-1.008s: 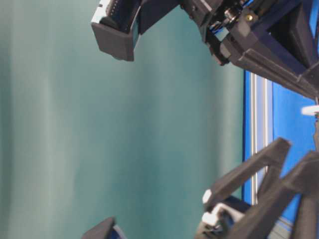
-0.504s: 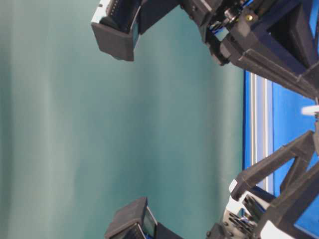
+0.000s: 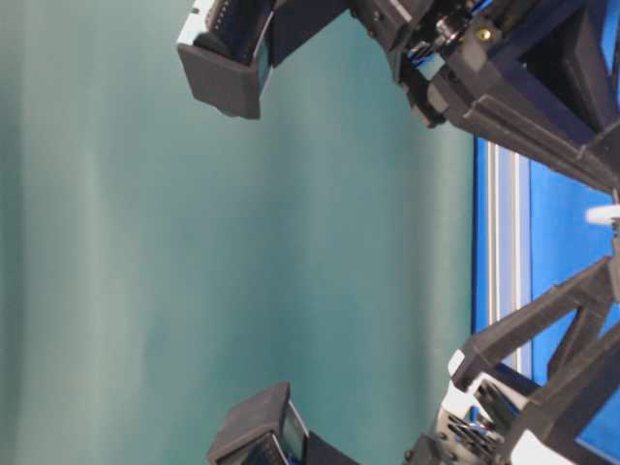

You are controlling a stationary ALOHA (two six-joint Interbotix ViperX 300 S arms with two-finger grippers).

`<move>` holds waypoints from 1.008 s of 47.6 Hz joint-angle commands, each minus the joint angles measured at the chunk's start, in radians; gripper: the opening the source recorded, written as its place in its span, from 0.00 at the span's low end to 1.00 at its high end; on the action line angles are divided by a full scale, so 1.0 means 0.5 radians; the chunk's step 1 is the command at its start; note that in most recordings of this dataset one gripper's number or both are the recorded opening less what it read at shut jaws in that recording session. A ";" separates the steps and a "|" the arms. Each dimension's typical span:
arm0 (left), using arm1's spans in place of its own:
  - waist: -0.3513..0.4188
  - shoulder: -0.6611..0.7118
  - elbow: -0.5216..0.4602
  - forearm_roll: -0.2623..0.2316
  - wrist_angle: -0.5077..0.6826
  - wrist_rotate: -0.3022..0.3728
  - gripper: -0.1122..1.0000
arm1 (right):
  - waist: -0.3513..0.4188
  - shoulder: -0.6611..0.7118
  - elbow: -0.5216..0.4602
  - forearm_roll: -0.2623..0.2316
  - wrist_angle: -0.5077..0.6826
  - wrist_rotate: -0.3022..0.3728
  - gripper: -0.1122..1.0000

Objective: Insert the wire through the string loop located in the center.
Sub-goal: 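Close the left gripper on the USB plug beyond the loop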

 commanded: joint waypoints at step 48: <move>-0.015 -0.031 -0.040 0.000 -0.006 -0.003 0.86 | 0.000 -0.021 -0.018 0.000 -0.012 -0.003 0.08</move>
